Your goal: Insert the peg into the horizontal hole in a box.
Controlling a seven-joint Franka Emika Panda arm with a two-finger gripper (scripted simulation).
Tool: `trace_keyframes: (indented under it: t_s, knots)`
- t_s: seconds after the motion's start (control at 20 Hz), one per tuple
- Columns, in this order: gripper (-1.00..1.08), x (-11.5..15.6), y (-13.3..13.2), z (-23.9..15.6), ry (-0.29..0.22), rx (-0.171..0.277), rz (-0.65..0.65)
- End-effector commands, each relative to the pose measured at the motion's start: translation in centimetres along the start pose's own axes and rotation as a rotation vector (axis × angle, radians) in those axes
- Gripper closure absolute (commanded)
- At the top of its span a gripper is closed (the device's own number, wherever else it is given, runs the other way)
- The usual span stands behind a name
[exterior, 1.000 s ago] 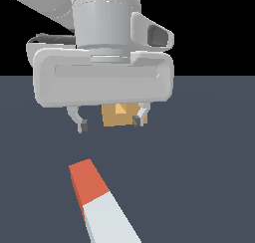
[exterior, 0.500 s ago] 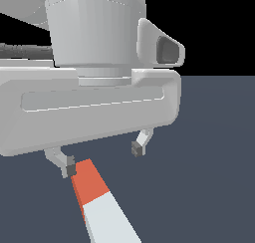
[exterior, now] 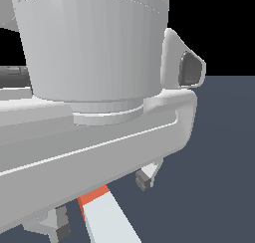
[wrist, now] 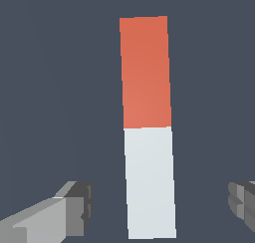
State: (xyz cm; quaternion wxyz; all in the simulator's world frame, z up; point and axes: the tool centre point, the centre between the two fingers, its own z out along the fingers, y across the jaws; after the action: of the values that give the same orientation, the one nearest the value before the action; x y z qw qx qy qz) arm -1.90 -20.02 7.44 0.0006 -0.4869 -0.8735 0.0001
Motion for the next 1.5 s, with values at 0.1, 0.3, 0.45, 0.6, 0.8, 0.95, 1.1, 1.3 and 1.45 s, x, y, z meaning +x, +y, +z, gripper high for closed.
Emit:
trace_keyframes:
  t_s: [0.1, 0.3, 0.45, 0.6, 0.8, 0.95, 1.1, 1.3, 1.45]
  knots:
    - [-0.92, -1.1, -0.2, 0.4, -0.001, -0.001, -0.034]
    - [-0.92, -1.5, -0.3, 0.6, -0.001, -0.001, -0.046]
    - [-0.92, -1.5, -0.2, 0.6, -0.001, -0.001, -0.044]
    - [-0.92, -1.3, -0.2, 0.5, -0.001, -0.001, -0.041]
    - [-0.92, -1.4, -0.2, 0.9, -0.001, -0.001, -0.041]
    - [-0.92, -1.3, -0.2, 1.9, -0.001, -0.001, -0.041]
    - [-0.92, -1.3, -0.2, 3.6, -0.001, -0.001, -0.041]
    - [-0.92, -1.2, -0.2, 5.2, -0.001, -0.001, -0.041]
    - [-0.92, -1.3, -0.2, 5.5, -0.001, -0.001, -0.041]
